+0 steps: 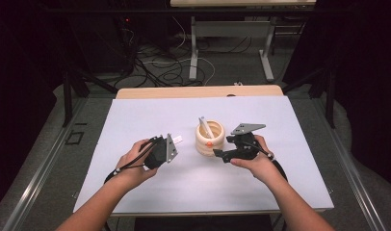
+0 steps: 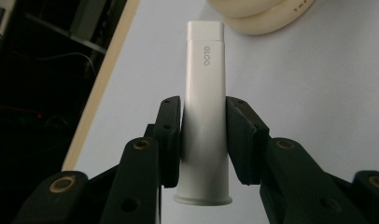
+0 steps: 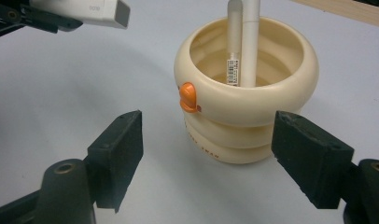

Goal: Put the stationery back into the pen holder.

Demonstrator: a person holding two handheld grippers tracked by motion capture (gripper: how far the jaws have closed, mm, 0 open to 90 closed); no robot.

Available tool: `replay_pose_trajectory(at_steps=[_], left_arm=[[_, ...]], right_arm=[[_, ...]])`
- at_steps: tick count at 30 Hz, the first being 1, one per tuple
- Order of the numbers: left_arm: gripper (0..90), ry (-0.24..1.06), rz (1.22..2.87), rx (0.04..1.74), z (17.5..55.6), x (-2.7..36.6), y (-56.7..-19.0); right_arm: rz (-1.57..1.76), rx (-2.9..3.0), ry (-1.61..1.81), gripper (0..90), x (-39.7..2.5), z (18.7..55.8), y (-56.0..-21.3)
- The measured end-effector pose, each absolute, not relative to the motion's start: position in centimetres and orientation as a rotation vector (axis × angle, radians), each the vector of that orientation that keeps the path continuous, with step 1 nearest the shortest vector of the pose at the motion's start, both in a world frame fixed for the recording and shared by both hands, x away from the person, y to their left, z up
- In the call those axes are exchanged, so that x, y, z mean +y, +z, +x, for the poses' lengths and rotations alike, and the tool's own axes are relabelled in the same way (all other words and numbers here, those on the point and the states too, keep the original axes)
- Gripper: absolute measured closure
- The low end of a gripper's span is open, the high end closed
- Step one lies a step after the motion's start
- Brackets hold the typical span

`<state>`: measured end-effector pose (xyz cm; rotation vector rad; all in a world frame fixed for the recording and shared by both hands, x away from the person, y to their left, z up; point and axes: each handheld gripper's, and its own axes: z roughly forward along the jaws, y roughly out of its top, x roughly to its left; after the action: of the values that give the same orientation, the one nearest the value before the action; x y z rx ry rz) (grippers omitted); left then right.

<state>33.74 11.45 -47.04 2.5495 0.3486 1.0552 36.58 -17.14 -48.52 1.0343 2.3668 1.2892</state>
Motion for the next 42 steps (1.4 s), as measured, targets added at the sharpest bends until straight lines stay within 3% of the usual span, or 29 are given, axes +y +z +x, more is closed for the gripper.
replay_pose_trajectory(at_steps=[25, 34, 42], left_arm=[[68.1, 1.542, 2.476, -0.343, 31.0, 7.2, -45.4], [68.1, 1.669, 2.459, -0.551, 30.5, 6.8, -45.6], [68.2, 1.696, 2.444, -0.715, 30.2, 6.5, -45.9]], right_arm=[[0.979, 2.402, 1.267, 25.5, -18.1, 36.5, -47.1], [0.949, 2.447, 1.271, 27.5, -18.1, 36.4, -46.6], [0.834, 2.508, 1.307, 29.7, -17.5, 36.2, -45.4]])
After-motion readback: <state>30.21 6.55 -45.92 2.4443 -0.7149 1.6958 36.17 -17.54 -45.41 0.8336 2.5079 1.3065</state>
